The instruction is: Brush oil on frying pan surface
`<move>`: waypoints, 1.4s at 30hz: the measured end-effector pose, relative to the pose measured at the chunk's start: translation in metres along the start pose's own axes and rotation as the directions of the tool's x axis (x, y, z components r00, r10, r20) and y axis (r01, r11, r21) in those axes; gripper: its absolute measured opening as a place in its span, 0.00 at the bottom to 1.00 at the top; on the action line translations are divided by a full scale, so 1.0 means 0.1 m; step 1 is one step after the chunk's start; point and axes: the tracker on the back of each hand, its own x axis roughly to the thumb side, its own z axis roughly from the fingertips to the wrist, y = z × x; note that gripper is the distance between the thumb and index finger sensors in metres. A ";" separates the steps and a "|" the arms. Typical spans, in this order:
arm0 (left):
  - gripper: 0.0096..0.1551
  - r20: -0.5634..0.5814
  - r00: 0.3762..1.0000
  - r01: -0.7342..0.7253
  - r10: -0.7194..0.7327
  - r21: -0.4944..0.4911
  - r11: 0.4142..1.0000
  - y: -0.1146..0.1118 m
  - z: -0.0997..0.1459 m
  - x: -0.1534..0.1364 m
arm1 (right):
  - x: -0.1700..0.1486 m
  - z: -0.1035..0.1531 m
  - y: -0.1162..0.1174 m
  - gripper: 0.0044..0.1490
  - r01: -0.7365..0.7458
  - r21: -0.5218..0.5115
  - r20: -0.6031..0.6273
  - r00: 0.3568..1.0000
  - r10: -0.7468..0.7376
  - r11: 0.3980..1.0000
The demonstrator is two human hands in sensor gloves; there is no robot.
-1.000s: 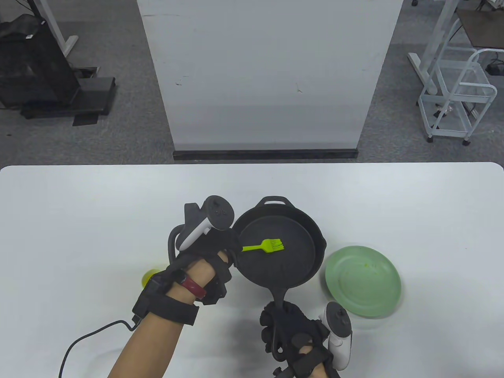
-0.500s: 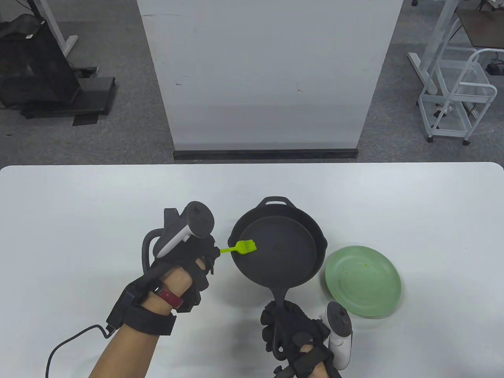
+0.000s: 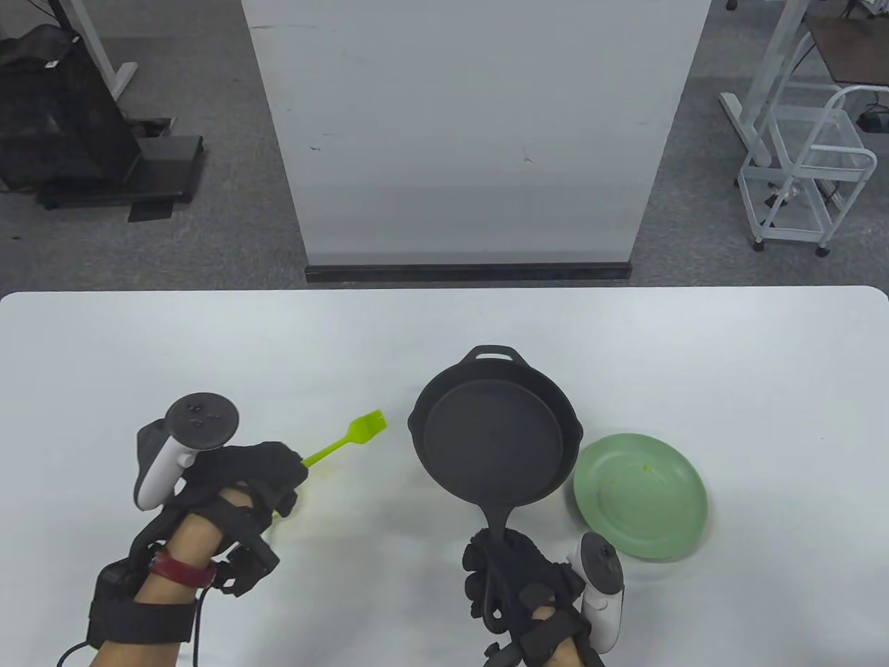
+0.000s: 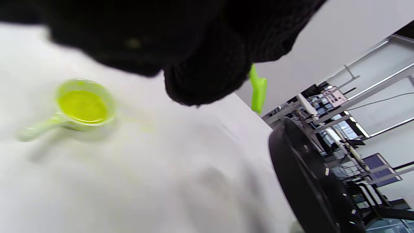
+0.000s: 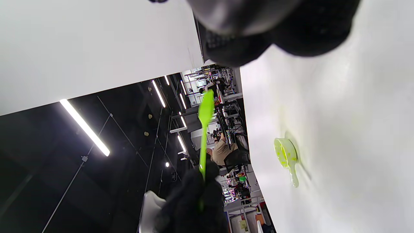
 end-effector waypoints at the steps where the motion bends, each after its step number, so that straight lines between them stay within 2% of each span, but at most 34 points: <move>1: 0.26 -0.030 0.999 -0.011 0.011 -0.016 1.000 0.04 0.03 -0.15 | 0.00 0.00 0.00 0.35 0.000 -0.001 0.001 1.000 0.000 1.000; 6: 0.27 -0.155 0.987 -0.055 0.048 -0.044 0.998 0.12 0.12 -0.83 | -0.01 0.00 0.03 0.35 -0.014 0.025 -0.005 1.000 0.014 1.000; 11: 0.27 -0.218 0.970 -0.118 0.106 -0.040 0.992 0.10 0.11 -1.22 | -0.02 -0.01 0.05 0.35 -0.015 0.041 -0.019 1.000 0.015 0.999; 14: 0.27 -0.231 0.965 -0.141 0.124 -0.059 0.988 0.07 0.06 -1.33 | -0.02 -0.01 0.04 0.35 -0.012 0.037 -0.020 1.000 0.013 0.999; 24: 0.27 -0.274 0.958 -0.108 0.084 -0.076 0.991 0.01 -0.09 -1.30 | -0.01 0.00 0.03 0.35 -0.005 0.027 -0.020 1.000 0.005 1.000; 28: 0.27 -0.266 0.963 0.030 -0.027 0.008 1.000 0.02 -0.02 -1.17 | -0.01 -0.01 0.03 0.35 -0.001 0.031 -0.022 1.000 0.002 1.000; 34: 0.29 -0.240 0.954 0.211 -0.182 0.100 0.972 0.04 0.15 -0.94 | -0.01 -0.01 0.03 0.35 0.001 0.040 -0.027 1.000 0.000 0.999; 42: 0.30 -0.226 0.904 0.399 -0.363 0.140 0.906 -0.09 0.24 -0.83 | -0.01 -0.01 0.03 0.35 -0.015 0.036 -0.023 1.000 0.016 0.999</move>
